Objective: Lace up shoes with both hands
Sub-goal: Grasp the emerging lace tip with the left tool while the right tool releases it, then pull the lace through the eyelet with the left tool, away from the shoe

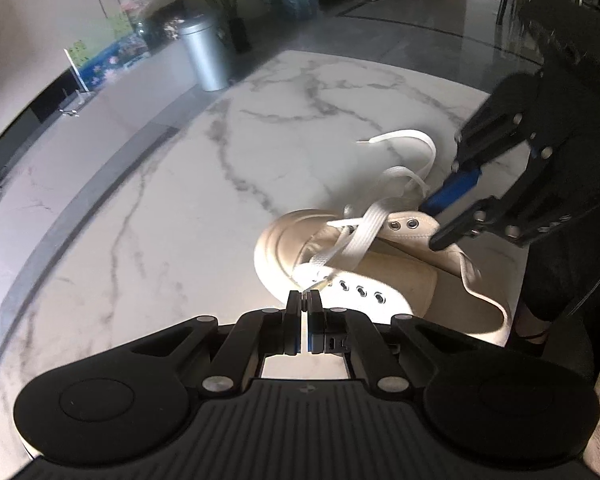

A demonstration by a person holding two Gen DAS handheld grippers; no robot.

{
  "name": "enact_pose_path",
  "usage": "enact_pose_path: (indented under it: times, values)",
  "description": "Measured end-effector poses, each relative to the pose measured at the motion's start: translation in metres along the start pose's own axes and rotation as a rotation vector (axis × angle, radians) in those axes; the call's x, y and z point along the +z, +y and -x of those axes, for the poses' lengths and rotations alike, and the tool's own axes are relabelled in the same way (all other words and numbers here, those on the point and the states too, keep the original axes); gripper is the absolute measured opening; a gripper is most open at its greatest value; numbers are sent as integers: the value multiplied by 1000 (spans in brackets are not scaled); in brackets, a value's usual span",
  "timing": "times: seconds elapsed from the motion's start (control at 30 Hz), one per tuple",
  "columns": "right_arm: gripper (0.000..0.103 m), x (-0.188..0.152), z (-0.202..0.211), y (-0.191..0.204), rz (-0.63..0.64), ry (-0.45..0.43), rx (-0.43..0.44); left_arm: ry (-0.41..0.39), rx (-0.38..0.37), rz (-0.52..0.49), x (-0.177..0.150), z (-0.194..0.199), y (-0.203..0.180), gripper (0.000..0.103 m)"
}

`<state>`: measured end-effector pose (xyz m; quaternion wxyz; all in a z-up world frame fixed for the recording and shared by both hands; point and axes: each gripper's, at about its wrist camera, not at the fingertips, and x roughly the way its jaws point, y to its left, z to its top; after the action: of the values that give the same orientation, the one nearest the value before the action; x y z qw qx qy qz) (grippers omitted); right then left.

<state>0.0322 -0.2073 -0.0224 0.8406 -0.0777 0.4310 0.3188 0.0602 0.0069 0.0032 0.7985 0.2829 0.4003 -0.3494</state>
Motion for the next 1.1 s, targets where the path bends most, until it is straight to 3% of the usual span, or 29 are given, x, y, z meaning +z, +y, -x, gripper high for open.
enact_pose_path:
  times: [0.1,0.5,0.73,1.1]
  values:
    - [7,-4,-7,-3,-71,-10,-6,29,47,-21,4,17,-4,2]
    - [6,-7,-10,-7,-154,-25,-15,77,166,-56,11,92,-12,2]
    - [6,-7,-11,-6,-171,-21,-23,64,254,-30,5,140,-7,2]
    - [6,-5,-13,1,-165,2,-55,11,482,37,-10,222,16,2]
